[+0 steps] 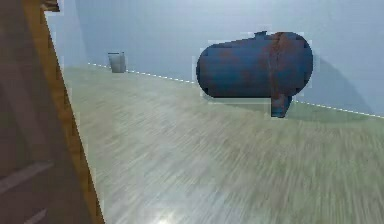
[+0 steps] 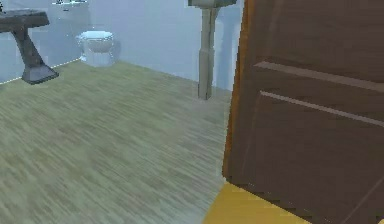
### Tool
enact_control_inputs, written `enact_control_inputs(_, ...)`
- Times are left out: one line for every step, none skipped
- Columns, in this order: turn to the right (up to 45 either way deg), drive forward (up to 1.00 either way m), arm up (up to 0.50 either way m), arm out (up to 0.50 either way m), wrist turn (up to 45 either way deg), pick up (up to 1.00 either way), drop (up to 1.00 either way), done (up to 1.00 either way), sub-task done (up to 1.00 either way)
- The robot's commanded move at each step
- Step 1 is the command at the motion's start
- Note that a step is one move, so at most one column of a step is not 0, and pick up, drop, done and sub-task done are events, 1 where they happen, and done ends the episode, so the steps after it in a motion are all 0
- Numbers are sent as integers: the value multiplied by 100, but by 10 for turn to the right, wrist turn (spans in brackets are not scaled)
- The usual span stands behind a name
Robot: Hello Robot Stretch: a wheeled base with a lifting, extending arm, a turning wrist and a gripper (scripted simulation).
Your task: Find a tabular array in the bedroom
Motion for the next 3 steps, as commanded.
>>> enact_control_inputs(0,95,0,0,0,0,0,0,0)
enact_control_inputs(-450,0,0,0,0,0,0,0,0)
enact_control_inputs(-120,0,0,0,0,0,0,0,0)
